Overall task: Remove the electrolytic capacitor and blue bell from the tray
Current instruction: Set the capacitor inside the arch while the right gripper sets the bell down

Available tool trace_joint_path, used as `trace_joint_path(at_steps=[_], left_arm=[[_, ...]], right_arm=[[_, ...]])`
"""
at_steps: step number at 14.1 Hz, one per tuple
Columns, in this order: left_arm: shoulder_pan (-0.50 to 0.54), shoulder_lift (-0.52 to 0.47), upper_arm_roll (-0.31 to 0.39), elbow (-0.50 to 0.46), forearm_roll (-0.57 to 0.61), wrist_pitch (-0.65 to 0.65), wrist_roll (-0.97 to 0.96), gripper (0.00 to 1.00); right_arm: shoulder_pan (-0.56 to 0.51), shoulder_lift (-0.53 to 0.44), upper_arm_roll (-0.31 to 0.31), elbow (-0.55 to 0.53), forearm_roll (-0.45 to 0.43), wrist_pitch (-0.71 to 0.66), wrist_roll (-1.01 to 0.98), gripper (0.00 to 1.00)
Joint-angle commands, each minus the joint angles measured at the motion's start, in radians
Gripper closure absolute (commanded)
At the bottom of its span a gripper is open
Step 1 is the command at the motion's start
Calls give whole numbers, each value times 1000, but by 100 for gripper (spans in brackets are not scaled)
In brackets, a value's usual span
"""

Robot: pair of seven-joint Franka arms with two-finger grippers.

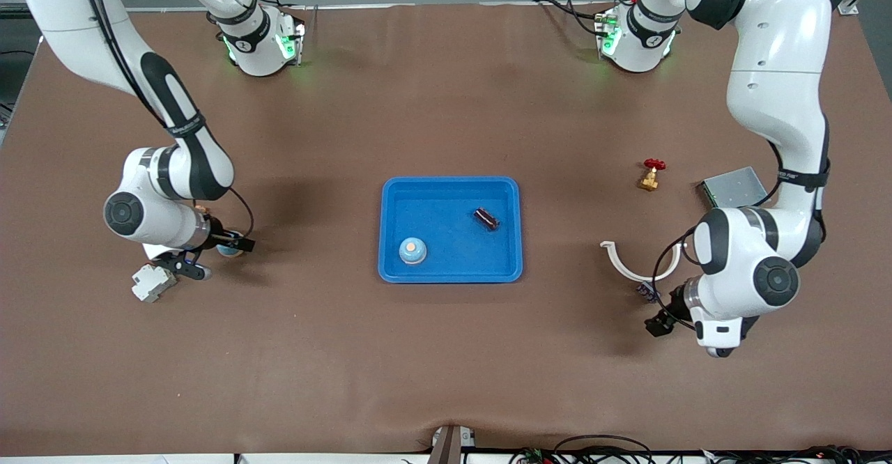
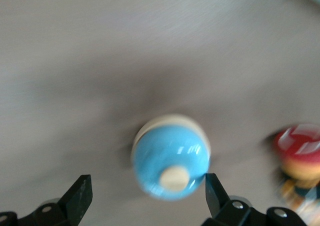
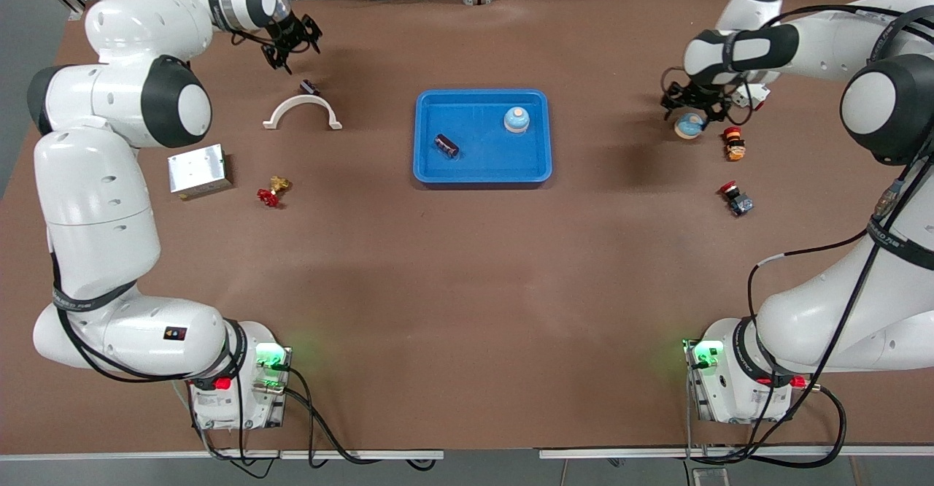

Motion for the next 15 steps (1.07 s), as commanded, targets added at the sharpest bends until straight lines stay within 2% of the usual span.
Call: trace_joint_path(at_steps=[1, 3, 7, 10, 15], left_arm=[[-12, -85, 1, -10, 39, -65, -11, 0], [-27, -125, -5, -10, 36, -149, -19, 0], [-124, -206, -6, -10, 37, -309, -172, 0], [-254, -217, -6, -10, 30, -343, -396, 0], [-438, -186, -10, -9, 13, -321, -709, 0]], right_arm=[[87, -61, 72, 11, 8, -39, 326, 0], [161, -54, 117, 69, 6, -45, 569, 0], [311, -9, 116, 186, 6, -31, 873, 0], [368, 47, 114, 252, 5, -17, 975, 0], [437, 211, 102, 410, -41, 0, 1100, 0]])
